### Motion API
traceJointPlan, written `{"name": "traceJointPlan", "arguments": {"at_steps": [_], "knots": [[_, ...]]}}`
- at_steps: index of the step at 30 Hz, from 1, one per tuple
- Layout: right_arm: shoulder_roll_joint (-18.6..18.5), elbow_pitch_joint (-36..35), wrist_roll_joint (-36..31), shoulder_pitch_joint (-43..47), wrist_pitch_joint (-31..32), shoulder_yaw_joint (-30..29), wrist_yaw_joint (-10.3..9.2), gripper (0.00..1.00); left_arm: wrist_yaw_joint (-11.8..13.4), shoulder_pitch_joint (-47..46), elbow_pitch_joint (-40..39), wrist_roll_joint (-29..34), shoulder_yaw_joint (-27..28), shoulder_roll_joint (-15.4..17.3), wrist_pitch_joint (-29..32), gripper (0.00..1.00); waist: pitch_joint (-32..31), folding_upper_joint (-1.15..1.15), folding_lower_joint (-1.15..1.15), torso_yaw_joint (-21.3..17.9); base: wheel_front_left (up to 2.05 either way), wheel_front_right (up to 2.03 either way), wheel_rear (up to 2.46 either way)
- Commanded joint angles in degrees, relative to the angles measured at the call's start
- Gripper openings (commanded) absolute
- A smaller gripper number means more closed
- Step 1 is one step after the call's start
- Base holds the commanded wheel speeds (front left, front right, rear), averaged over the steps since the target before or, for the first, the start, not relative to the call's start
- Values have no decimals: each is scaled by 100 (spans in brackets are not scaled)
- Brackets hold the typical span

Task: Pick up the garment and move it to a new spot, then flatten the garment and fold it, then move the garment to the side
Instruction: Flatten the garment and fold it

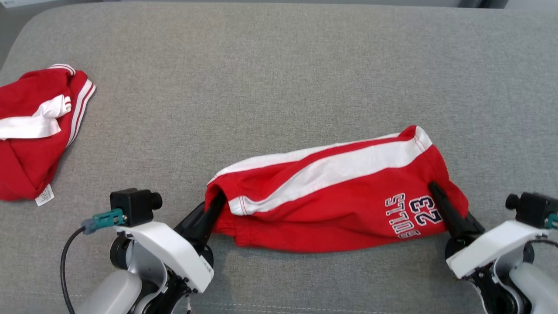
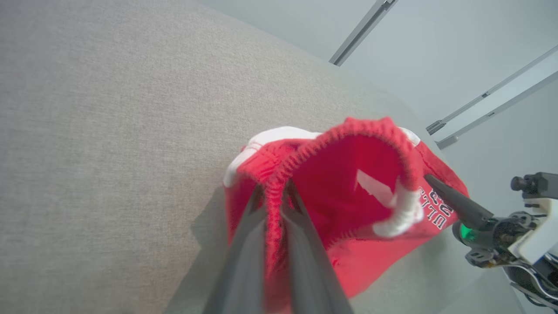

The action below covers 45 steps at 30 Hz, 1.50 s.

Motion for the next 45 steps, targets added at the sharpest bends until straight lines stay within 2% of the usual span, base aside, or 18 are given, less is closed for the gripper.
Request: {"name": "traceJointPlan", "arguments": {"at_steps": [1, 5, 8, 11, 14, 20, 21, 22, 23, 29, 36, 45], "knots": [[16, -269, -146, 425, -117, -166, 0, 0, 114, 62, -321, -17, 230, 244, 30, 0, -117, 0, 0, -91, 0, 0, 0], [227, -669, -476, 1165, -122, -723, 0, 0, 385, 413, -772, -45, 272, 465, 139, 0, -267, 0, 0, -173, 0, 0, 0], [462, -887, -641, 1595, -78, -1070, 0, 0, 477, 580, -912, -124, 268, 535, 238, 0, -322, 0, 0, -211, 0, 0, 0], [620, -887, -1050, 1762, 88, -1307, 0, 0, 440, 574, -740, -215, 215, 490, 340, 0, -317, 0, 0, -252, 0, 0, 0], [800, -741, -1457, 1753, 282, -1451, 0, 0, 317, 448, -298, -347, 160, 298, 399, 0, -310, 0, 0, -289, 0, 0, 0], [1115, -248, -2000, 1584, 494, -1564, 0, 0, 99, 109, 651, -316, 152, 5, 188, 0, -307, 0, 0, -364, 0, 0, 0], [1214, -102, -2072, 1551, 486, -1577, 0, 0, 74, 17, 891, -252, 188, -82, 7, 32, -325, 0, 0, -373, 0, 0, 0], [1266, -54, -2054, 1554, 475, -1593, 0, 63, 52, -14, 986, -239, 188, -120, -42, 85, -338, 0, 0, -368, 0, 0, 0], [1287, -16, -2068, 1563, 455, -1600, 0, 100, 59, -48, 1067, -191, 206, -139, -137, 100, -349, 0, 0, -362, 0, 0, 0], [1289, 11, -2104, 1728, 260, -1755, 0, 100, 244, -104, 1277, 86, 294, -160, -598, 100, -436, 0, 0, -333, 0, 0, 0], [1166, -386, -2642, 2020, -65, -2434, 0, 100, 853, 52, 948, 640, 415, 99, -1177, 100, -633, 0, 0, -342, 0, 0, 0], [1221, -640, -3125, 2034, -23, -2812, 0, 100, 777, 253, 546, 330, 191, 189, -476, 100, -740, 0, 0, -336, 0, 0, 0]]}}
